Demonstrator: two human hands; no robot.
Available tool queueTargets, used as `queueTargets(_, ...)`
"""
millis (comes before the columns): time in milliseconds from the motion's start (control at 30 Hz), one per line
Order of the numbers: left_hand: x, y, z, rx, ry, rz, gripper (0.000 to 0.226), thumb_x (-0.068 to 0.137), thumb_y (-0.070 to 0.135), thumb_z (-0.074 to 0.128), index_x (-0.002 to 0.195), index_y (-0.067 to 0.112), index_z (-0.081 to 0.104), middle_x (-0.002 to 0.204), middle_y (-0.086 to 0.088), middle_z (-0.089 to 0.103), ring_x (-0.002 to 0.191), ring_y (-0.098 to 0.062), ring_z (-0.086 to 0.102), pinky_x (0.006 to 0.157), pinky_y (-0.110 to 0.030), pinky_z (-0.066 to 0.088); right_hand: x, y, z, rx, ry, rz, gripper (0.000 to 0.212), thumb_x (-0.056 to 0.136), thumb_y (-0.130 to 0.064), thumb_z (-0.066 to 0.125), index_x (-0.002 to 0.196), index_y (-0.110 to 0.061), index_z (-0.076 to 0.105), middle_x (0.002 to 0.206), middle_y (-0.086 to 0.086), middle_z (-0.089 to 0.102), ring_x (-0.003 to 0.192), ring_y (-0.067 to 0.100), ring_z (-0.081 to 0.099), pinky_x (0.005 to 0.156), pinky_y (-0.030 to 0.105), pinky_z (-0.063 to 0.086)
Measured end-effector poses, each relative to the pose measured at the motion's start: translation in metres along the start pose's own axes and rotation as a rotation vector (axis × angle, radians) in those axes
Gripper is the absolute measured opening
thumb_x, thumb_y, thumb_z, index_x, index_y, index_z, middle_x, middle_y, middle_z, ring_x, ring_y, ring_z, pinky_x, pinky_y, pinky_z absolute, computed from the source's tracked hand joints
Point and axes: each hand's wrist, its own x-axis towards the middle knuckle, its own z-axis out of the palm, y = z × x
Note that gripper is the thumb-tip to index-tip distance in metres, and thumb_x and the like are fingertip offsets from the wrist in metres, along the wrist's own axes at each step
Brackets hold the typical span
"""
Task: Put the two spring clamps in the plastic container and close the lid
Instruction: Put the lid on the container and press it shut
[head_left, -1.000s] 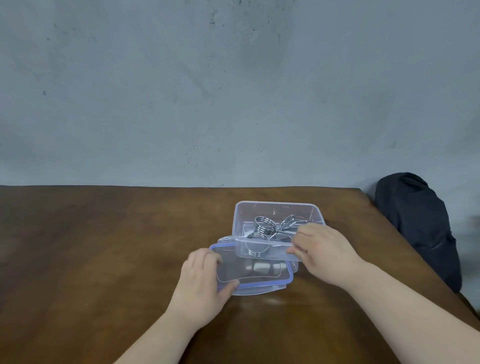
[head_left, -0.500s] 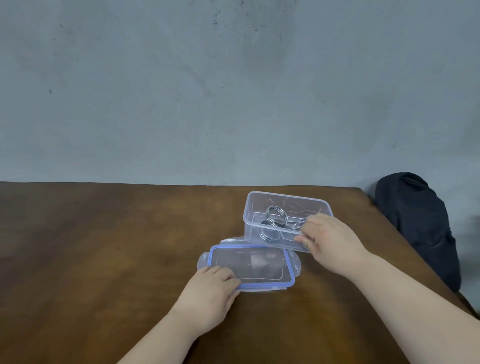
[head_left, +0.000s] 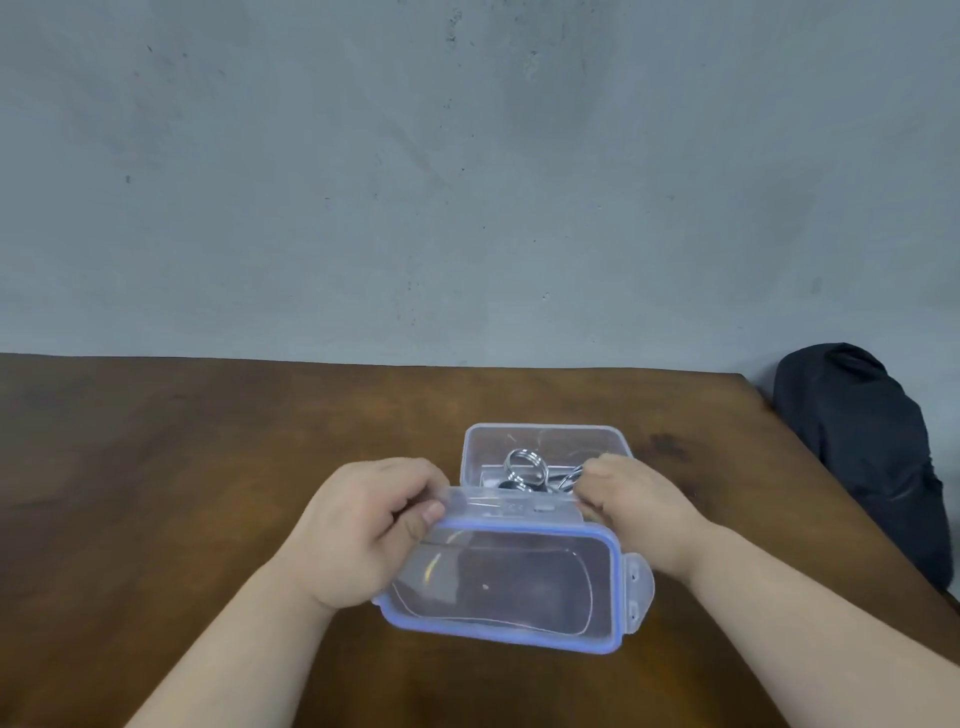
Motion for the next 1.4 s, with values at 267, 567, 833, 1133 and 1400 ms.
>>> queueTargets(267,-0.001,-0.022,0.015,-0.070,-0.072,-0.169,0.010,0.084,0.019,0.061,0.075,0.017,0.065,0.062,-0.002,0.056,0.059,-0.018,0.050,0.057,-0.036,0.044,-0.008,-0.016,0.023,0.070,0.004,-0.044,0.035,0.089,-0.034,0.046,0.061,-0.015,0.054,0.066,0.003,0.054,0.064,0.023,0.048,0.061,0.029,0.038)
queueTargets(567,0.020,-0.034,0.025,-0.202,-0.036,-0.337,0.007,0.081,0.025,0.064,0.078,0.024,0.069,0.063,0.004,0.060,0.058,-0.020,0.053,0.058,-0.039,0.049,-0.021,-0.022,-0.014,0.603,0.329,0.261,0.045,0.100,-0.042,0.038,0.088,-0.011,0.069,0.080,0.001,0.066,0.079,0.021,0.058,0.075,0.037,0.048)
queueTargets(833,0.075,-0.052,0.039,-0.186,0.007,-0.501,0.019,0.090,0.016,0.068,0.072,0.023,0.070,0.051,0.013,0.052,0.047,-0.004,0.041,0.050,-0.022,0.036,-0.015,-0.051,-0.035,1.145,0.239,0.661,0.017,0.096,-0.011,0.063,0.111,-0.019,0.065,0.078,0.008,0.073,0.061,0.024,0.069,0.047,0.032,0.052)
queueTargets(1133,0.063,-0.084,0.054,-0.468,-0.034,-0.753,0.023,0.079,0.045,0.074,0.093,0.028,0.069,0.086,-0.012,0.072,0.071,-0.018,0.064,0.066,-0.034,0.048,-0.006,-0.017,-0.033,1.222,0.454,0.950,0.019,0.102,-0.005,0.047,0.107,0.000,0.066,0.061,0.000,0.065,0.048,0.008,0.059,0.047,0.021,0.049)
queueTargets(1400,0.041,-0.104,0.096,-0.358,0.273,-0.969,0.027,0.081,0.035,0.078,0.100,0.029,0.060,0.099,-0.004,0.062,0.078,-0.021,0.067,0.063,-0.037,0.058,0.019,0.004,0.002,0.713,0.266,1.137,0.017,0.095,-0.029,0.058,0.087,-0.018,0.069,0.080,-0.001,0.071,0.074,0.024,0.064,0.069,0.037,0.051)
